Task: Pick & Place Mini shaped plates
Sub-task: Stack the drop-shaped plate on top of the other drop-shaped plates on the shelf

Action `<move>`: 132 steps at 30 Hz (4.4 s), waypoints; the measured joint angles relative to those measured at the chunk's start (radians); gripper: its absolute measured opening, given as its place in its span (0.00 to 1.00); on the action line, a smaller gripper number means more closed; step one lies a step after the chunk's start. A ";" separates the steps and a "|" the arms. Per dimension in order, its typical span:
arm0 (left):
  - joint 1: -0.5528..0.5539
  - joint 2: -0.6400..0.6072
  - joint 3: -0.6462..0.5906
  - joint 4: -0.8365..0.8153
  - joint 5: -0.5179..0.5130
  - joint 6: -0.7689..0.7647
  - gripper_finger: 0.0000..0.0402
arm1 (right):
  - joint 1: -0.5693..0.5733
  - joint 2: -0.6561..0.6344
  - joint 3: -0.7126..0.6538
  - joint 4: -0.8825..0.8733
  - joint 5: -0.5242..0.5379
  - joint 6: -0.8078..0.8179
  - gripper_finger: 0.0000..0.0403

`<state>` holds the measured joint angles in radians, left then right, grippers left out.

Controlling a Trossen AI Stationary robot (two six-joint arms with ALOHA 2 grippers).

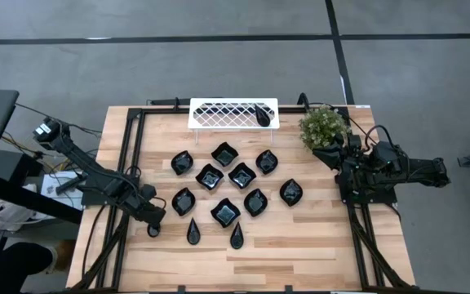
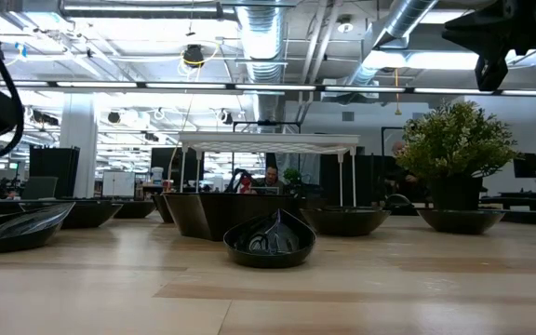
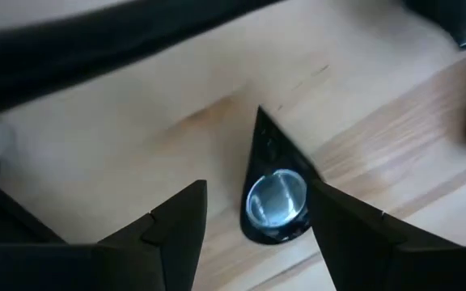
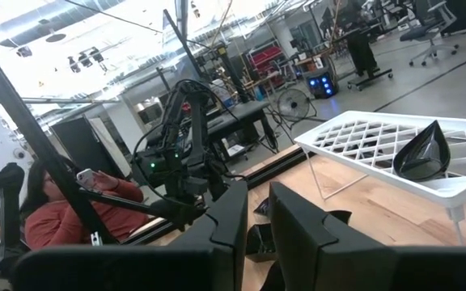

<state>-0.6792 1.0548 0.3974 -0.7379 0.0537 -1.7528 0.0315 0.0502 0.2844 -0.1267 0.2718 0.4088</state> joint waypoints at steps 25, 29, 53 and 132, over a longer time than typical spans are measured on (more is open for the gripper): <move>0.000 0.001 -0.003 0.004 0.007 -0.014 0.53 | 0.000 0.000 0.000 0.000 0.000 0.000 0.12; 0.000 0.001 -0.020 0.004 0.015 -0.014 0.49 | 0.000 0.000 0.000 0.000 0.000 0.000 0.12; -0.001 0.001 -0.081 0.142 0.017 -0.038 0.24 | 0.000 0.000 0.000 0.000 0.000 0.000 0.12; 0.416 0.059 0.262 0.433 -0.405 0.512 0.01 | 0.001 0.397 0.001 0.389 -0.143 0.113 0.12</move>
<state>-0.2630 1.1141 0.6592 -0.3049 -0.3511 -1.2406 0.0326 0.4467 0.2854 0.2620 0.1284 0.5216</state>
